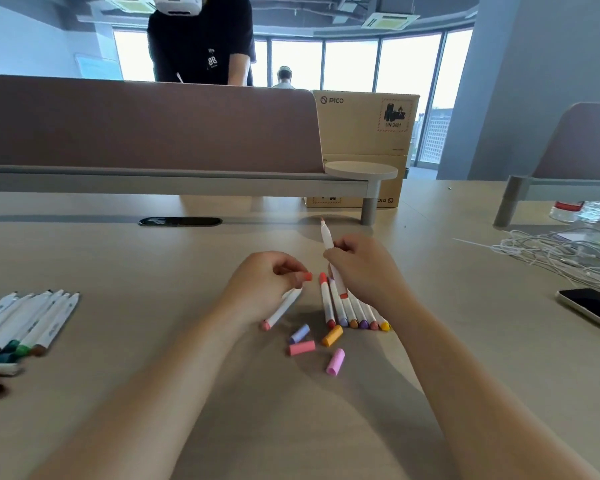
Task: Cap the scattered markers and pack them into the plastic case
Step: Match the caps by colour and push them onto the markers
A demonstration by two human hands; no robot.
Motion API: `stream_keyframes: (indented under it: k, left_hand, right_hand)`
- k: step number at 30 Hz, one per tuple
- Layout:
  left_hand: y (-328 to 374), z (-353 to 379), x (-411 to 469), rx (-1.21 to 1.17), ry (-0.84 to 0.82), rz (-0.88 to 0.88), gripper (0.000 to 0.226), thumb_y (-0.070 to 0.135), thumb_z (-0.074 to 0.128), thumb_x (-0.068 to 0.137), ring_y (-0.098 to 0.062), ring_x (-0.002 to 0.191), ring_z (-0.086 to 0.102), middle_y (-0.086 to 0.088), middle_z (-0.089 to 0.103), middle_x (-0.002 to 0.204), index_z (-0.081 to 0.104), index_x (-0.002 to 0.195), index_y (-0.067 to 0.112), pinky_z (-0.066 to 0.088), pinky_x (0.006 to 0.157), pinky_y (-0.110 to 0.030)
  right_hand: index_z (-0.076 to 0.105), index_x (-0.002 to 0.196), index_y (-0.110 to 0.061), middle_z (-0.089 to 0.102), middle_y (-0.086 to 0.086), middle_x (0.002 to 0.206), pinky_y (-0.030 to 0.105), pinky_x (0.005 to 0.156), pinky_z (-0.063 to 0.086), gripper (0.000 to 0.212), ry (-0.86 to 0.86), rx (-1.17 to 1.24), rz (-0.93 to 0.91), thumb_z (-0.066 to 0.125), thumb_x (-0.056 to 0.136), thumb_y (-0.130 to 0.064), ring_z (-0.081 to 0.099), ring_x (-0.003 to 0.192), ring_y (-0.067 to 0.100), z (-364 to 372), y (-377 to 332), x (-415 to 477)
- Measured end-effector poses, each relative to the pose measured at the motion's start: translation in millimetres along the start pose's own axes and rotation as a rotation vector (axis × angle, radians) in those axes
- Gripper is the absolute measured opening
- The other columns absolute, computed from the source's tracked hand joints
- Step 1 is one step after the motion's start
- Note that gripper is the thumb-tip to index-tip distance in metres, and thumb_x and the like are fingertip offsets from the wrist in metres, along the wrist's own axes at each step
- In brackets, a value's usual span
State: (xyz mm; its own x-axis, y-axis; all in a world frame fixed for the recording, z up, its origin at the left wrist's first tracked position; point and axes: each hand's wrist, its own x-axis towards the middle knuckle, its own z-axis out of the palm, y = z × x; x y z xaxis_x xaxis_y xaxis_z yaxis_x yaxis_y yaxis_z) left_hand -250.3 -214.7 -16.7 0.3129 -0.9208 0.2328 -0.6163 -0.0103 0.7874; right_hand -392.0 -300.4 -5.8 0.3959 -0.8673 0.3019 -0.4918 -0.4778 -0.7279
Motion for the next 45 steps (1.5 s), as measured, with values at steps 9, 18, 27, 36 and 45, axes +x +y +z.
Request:
stream_keyframes:
  k: [9, 18, 27, 36, 45]
  left_hand:
    - [-25, -13, 16, -0.589, 0.223, -0.267, 0.032, -0.003, 0.046, 0.096, -0.014, 0.061, 0.044, -0.006, 0.065, 0.084, 0.07, 0.085, 0.015, 0.037, 0.053, -0.025]
    - [-26, -9, 19, -0.564, 0.252, -0.24, 0.019, 0.002, 0.051, 0.096, -0.016, 0.069, 0.05, -0.007, 0.069, 0.085, 0.067, 0.092, 0.013, 0.044, 0.062, -0.029]
    - [-28, -14, 20, -0.722, 0.272, -0.331, 0.009, 0.005, 0.066, 0.084, -0.015, 0.06, 0.048, -0.013, 0.067, 0.078, 0.065, 0.075, 0.006, 0.039, 0.055, -0.028]
    - [-27, -16, 17, -0.795, 0.259, -0.35, 0.013, 0.008, 0.06, 0.093, -0.013, 0.059, 0.052, -0.003, 0.069, 0.073, 0.069, 0.099, 0.016, 0.041, 0.055, -0.025]
    - [-30, -13, 18, -0.734, 0.285, -0.354, 0.004, 0.009, 0.066, 0.089, -0.017, 0.065, 0.06, -0.008, 0.074, 0.078, 0.063, 0.092, 0.009, 0.047, 0.059, -0.029]
  right_hand:
    - [0.073, 0.086, -0.011, 0.069, 0.008, 0.076, 0.033, 0.067, 0.05, 0.018, -0.299, 0.0, -0.066, 0.061, 0.09, -0.024, 0.056, 0.061, 0.014, 9, -9, -6]
    - [0.074, 0.086, -0.017, 0.068, 0.001, 0.077, 0.032, 0.067, 0.049, 0.017, -0.326, -0.053, -0.048, 0.06, 0.089, -0.027, 0.056, 0.064, 0.01, 10, -9, -5]
    - [0.072, 0.086, -0.012, 0.069, 0.002, 0.073, 0.039, 0.07, 0.056, 0.019, -0.301, -0.071, -0.043, 0.058, 0.089, -0.024, 0.057, 0.061, 0.014, 10, -6, -5]
    - [0.074, 0.089, -0.016, 0.071, 0.007, 0.08, 0.036, 0.074, 0.052, 0.017, -0.441, -0.016, -0.052, 0.06, 0.089, -0.026, 0.057, 0.065, 0.011, 10, -10, -9]
    - [0.074, 0.09, -0.019, 0.069, 0.001, 0.085, 0.035, 0.081, 0.053, 0.017, -0.44, -0.073, -0.059, 0.06, 0.091, -0.028, 0.059, 0.075, 0.012, 14, -8, -7]
